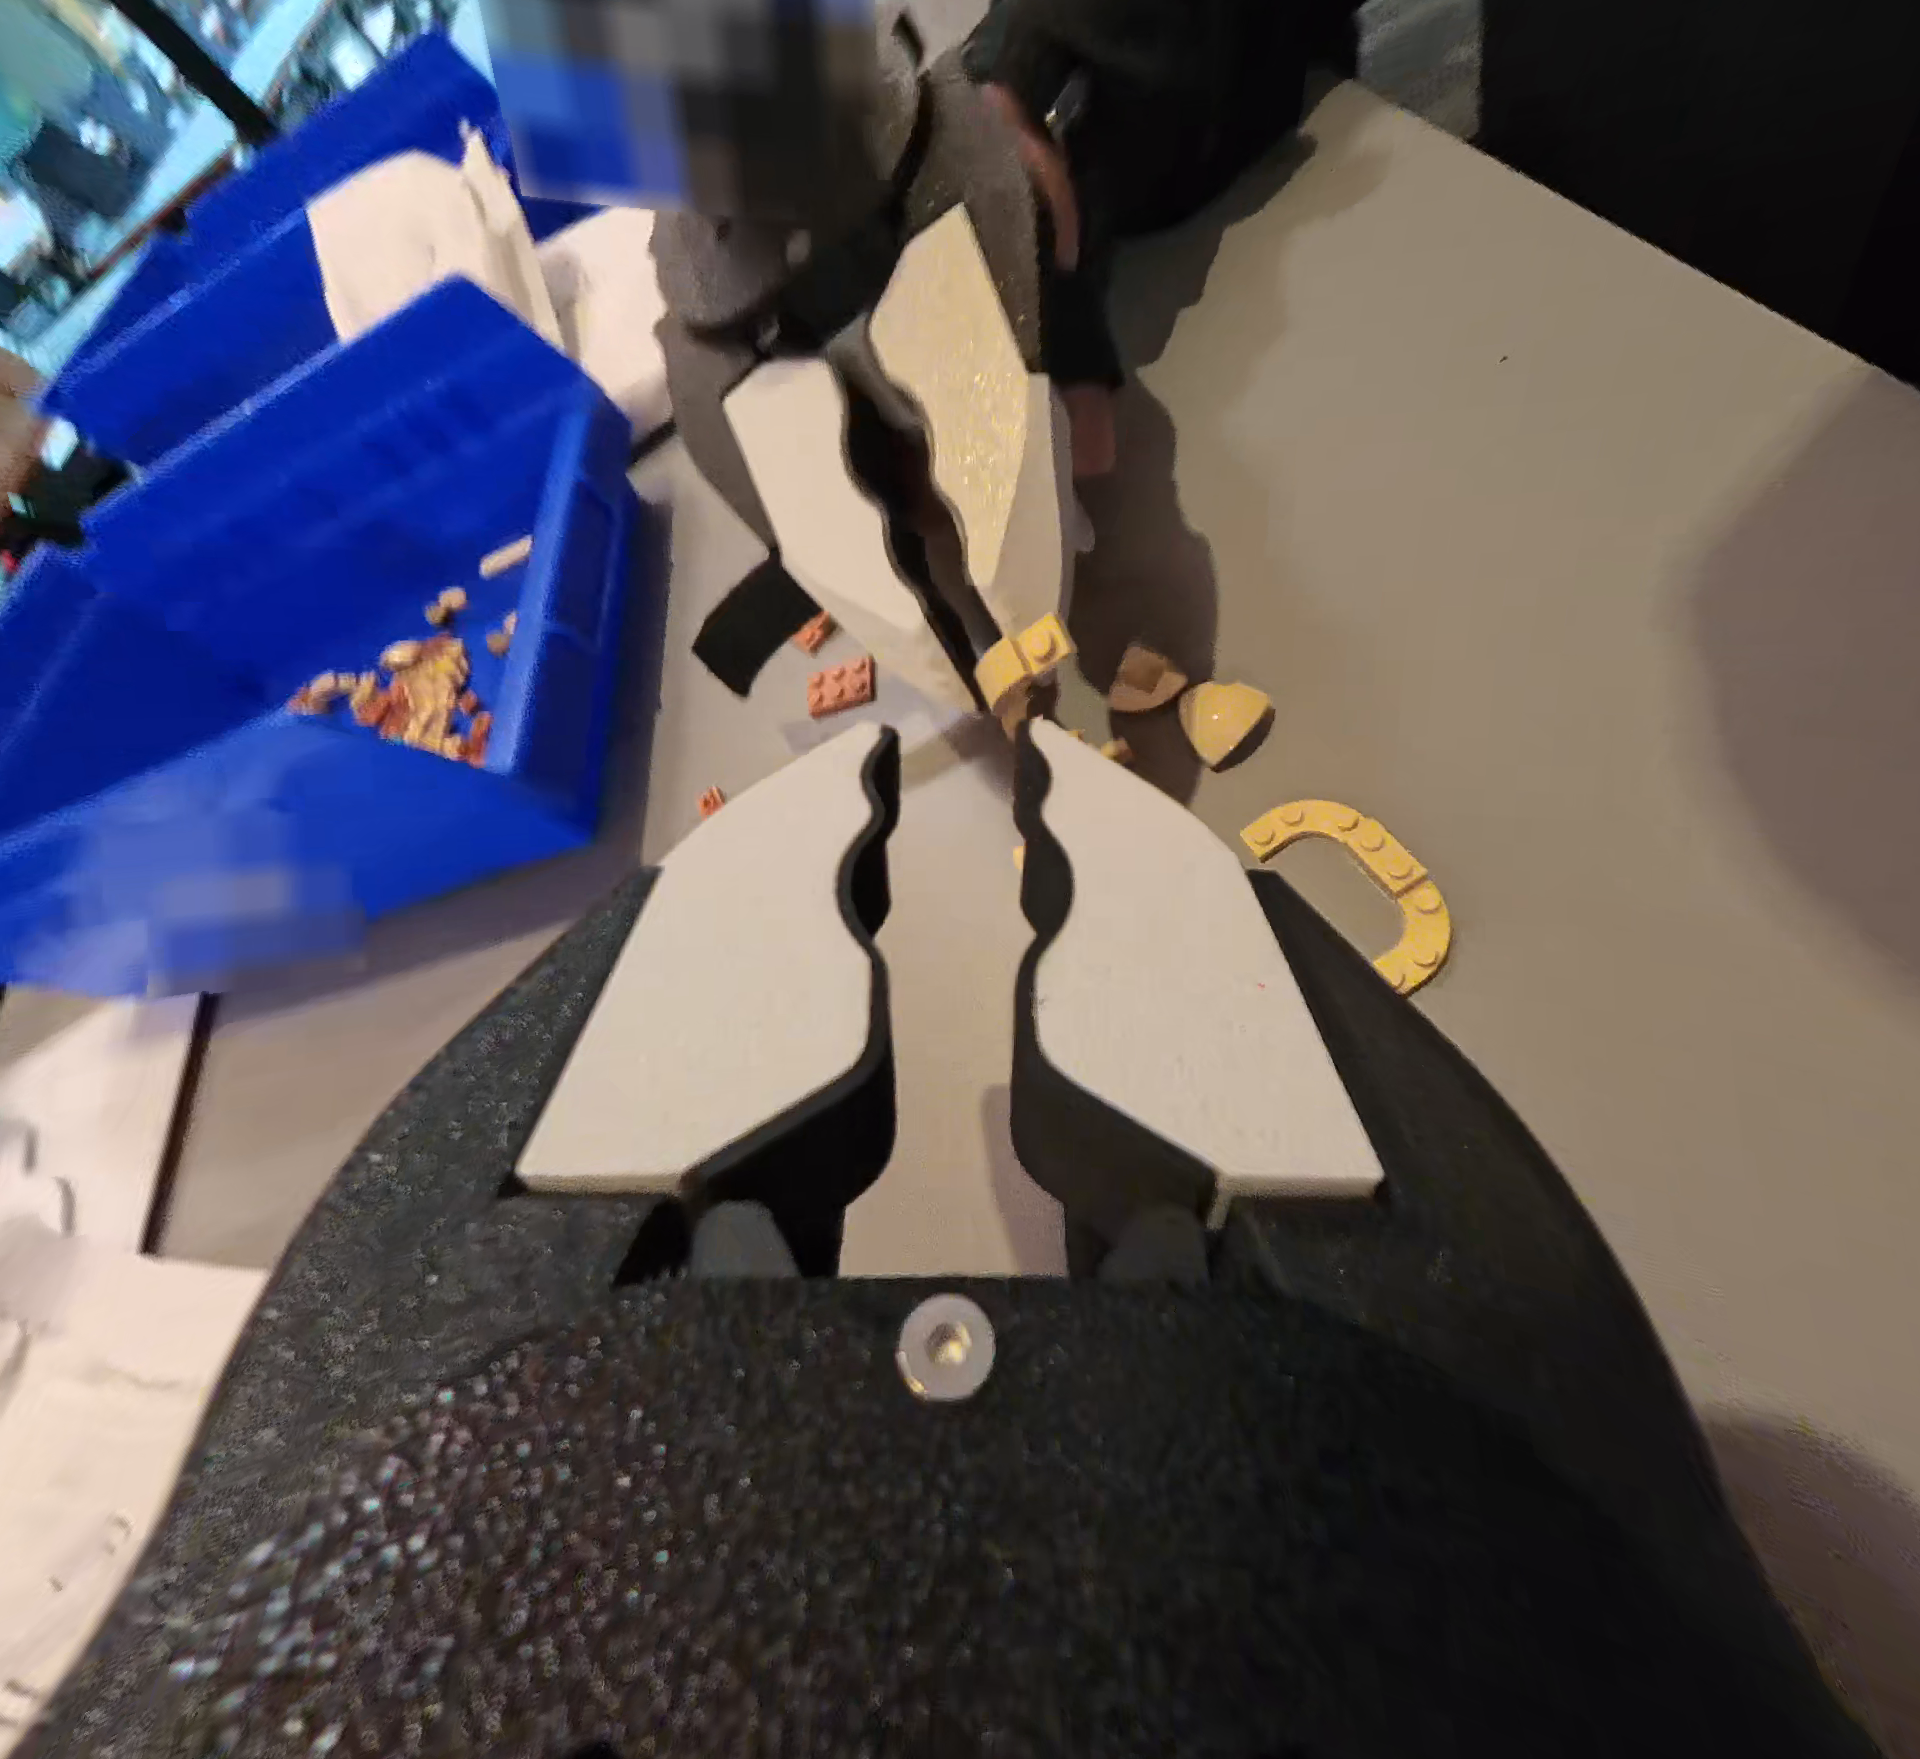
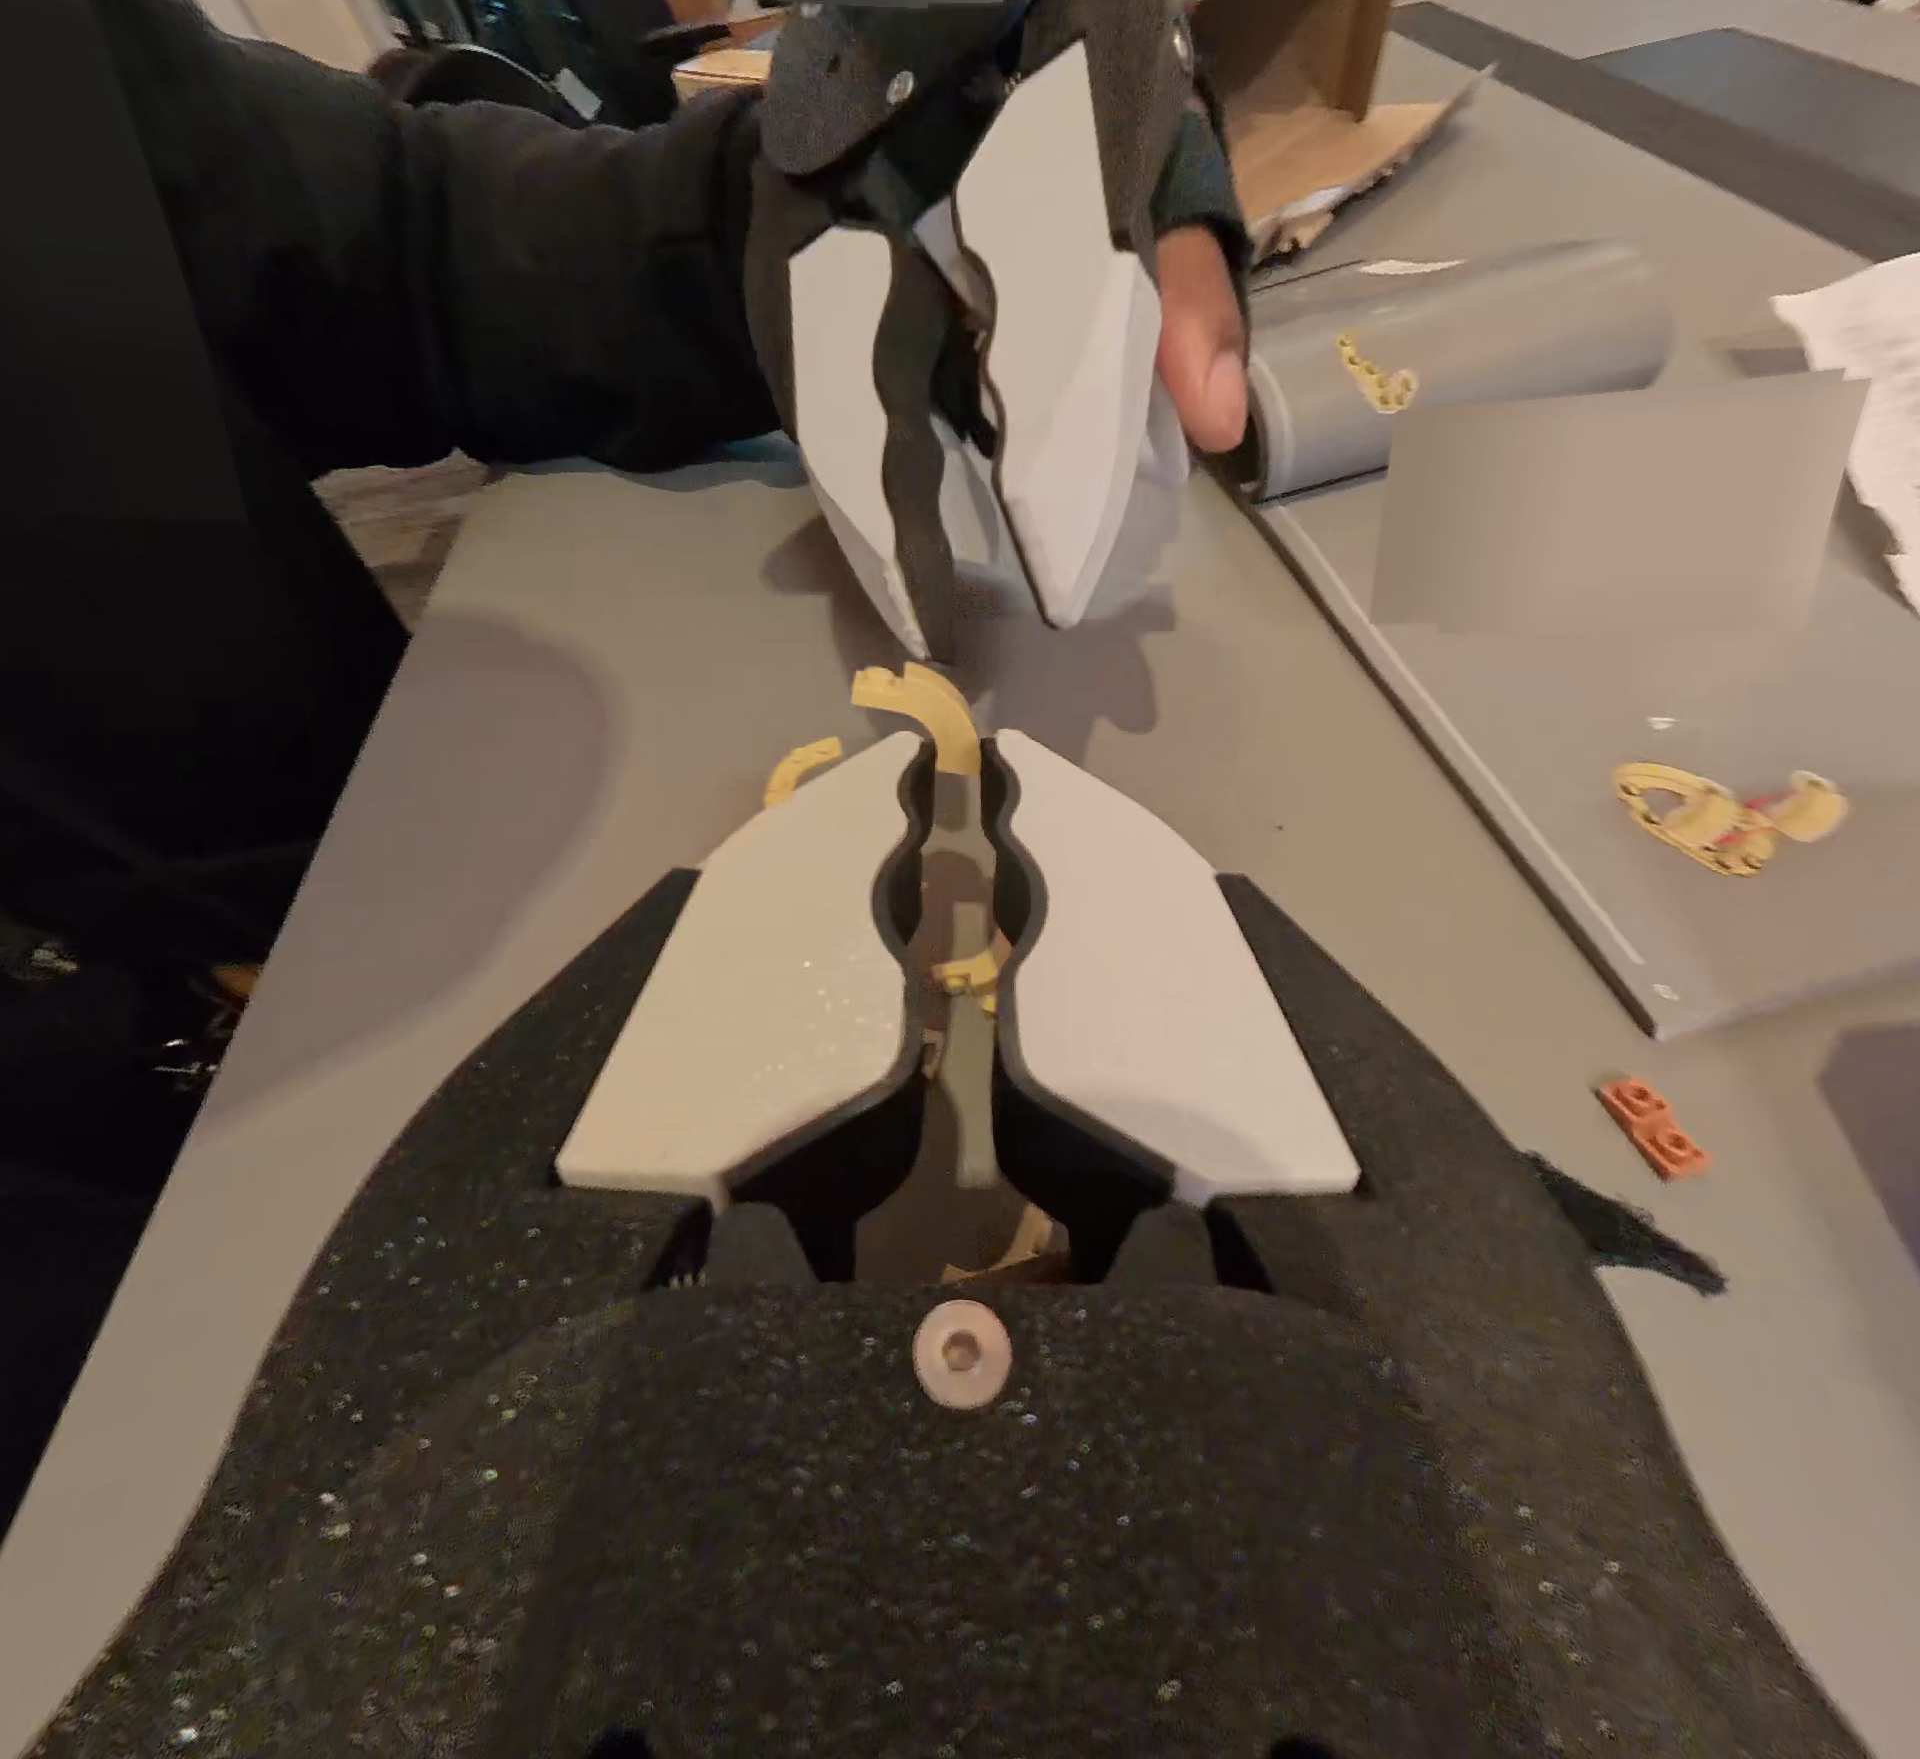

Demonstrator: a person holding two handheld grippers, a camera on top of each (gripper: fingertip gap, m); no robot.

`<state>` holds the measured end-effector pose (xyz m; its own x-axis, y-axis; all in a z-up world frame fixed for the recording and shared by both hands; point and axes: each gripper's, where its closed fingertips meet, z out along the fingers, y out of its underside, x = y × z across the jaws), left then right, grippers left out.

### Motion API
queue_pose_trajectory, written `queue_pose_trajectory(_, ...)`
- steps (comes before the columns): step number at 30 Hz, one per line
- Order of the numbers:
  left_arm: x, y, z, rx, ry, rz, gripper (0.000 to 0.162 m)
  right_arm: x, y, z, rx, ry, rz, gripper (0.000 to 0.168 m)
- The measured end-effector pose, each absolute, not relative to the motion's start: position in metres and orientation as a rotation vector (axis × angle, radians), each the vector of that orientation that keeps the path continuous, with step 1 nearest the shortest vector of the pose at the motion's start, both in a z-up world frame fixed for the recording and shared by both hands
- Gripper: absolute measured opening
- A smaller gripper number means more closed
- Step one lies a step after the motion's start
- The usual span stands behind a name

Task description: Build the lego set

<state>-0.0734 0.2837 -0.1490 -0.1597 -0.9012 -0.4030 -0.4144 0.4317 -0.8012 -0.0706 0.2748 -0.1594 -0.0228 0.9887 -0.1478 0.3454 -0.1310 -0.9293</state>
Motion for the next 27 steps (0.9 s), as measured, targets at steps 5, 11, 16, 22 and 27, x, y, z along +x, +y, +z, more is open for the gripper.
queue_pose_trajectory(5,-0.068,0.264,-0.154,-0.963,1.852,-0.644,0.017,-0.074,0.258,-0.161,-1.536,-1.525,1.258,0.008)
queue_pose_trajectory(11,-0.063,0.241,-0.154,-0.832,1.925,-0.678,0.012,-0.076,0.243,-0.163,-1.525,-1.609,1.369,0.008)
queue_pose_trajectory(16,-0.062,0.234,-0.153,-0.795,1.935,-0.669,0.011,-0.076,0.237,-0.162,-1.528,-1.648,1.406,0.008)
queue_pose_trajectory(22,-0.065,0.25,-0.15,-0.887,1.866,-0.654,0.01,-0.072,0.254,-0.161,-1.601,-1.58,1.296,0.01)
queue_pose_trajectory(27,-0.076,0.277,-0.153,-1.027,1.816,-0.547,0.01,-0.056,0.286,-0.184,-1.82,-1.552,0.912,0.009)
